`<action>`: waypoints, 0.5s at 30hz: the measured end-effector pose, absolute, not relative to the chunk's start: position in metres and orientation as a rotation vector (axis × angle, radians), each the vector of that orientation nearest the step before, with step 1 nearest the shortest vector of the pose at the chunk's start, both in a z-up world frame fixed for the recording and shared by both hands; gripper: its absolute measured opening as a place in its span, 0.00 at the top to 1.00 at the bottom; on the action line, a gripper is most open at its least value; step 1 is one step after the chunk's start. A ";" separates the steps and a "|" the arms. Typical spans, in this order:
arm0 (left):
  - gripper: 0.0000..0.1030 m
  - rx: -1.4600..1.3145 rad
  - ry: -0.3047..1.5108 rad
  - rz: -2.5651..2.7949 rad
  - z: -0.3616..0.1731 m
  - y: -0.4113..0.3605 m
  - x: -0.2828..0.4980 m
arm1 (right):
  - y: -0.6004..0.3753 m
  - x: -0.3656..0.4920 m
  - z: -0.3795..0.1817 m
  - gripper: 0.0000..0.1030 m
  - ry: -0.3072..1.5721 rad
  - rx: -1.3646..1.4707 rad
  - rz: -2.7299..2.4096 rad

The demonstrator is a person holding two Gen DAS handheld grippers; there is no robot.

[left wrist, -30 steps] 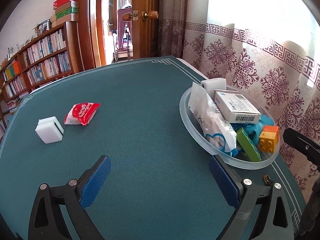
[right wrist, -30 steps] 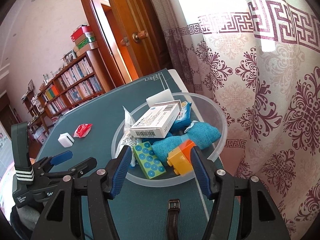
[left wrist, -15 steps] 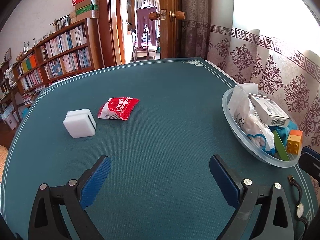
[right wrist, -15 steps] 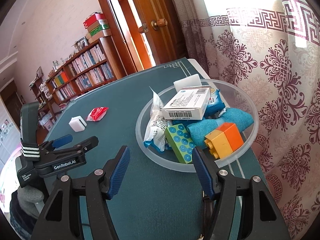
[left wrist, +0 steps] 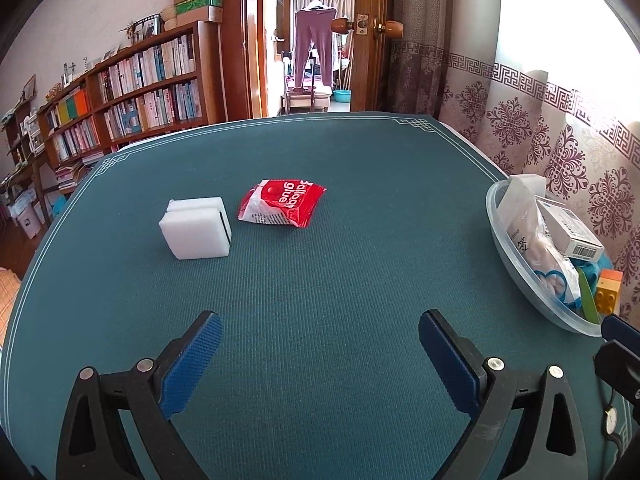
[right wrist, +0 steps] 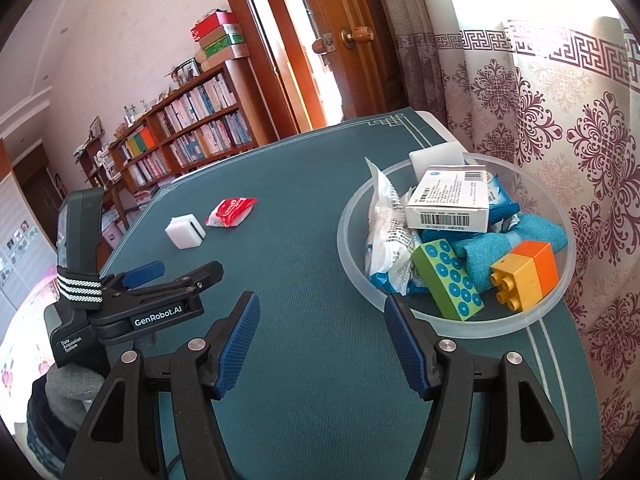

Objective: Organize objects
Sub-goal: 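Move both grippers toward the white sponge and red glue packet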

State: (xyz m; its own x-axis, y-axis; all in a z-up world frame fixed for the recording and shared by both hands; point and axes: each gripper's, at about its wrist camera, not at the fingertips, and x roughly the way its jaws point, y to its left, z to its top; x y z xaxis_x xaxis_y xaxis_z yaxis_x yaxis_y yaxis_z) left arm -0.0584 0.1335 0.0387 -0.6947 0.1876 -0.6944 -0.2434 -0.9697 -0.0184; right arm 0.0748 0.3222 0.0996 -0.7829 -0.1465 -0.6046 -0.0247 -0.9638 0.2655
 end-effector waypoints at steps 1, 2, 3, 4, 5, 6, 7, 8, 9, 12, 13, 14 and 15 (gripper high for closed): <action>0.02 -1.097 0.105 2.695 0.038 0.131 -0.060 | 0.318 0.074 0.099 0.36 -0.391 1.012 -2.871; 0.02 -1.103 0.099 2.699 0.037 0.129 -0.061 | 0.314 0.073 0.098 0.36 -0.380 1.016 -2.864; 0.02 -1.110 0.093 2.703 0.037 0.125 -0.063 | 0.310 0.072 0.097 0.35 -0.372 1.022 -2.855; 0.02 -1.117 0.087 2.707 0.036 0.122 -0.065 | 0.306 0.071 0.096 0.35 -0.366 1.028 -2.844; 0.02 -1.123 0.082 2.712 0.036 0.119 -0.067 | 0.303 0.070 0.094 0.35 -0.362 1.033 -2.835; 0.02 -1.130 0.076 2.718 0.035 0.115 -0.069 | 0.300 0.070 0.093 0.35 -0.357 1.038 -2.826; 0.02 -1.137 0.069 2.726 0.035 0.111 -0.072 | 0.297 0.069 0.092 0.35 -0.352 1.044 -2.816; 0.02 -1.145 0.060 2.735 0.035 0.106 -0.075 | 0.294 0.068 0.091 0.35 -0.348 1.048 -2.807; 0.02 -1.154 0.050 2.744 0.035 0.101 -0.078 | 0.291 0.068 0.089 0.35 -0.341 1.053 -2.798; 0.02 -1.175 0.030 2.777 0.035 0.087 -0.089 | 0.283 0.065 0.087 0.35 -0.319 1.064 -2.773; 0.02 -1.181 0.025 2.790 0.035 0.082 -0.093 | 0.280 0.064 0.086 0.35 -0.312 1.066 -2.767; 0.02 -1.186 0.021 2.803 0.035 0.078 -0.097 | 0.279 0.064 0.085 0.35 -0.307 1.069 -2.760; 0.02 -1.191 0.015 2.816 0.036 0.074 -0.101 | 0.277 0.063 0.084 0.35 -0.304 1.071 -2.754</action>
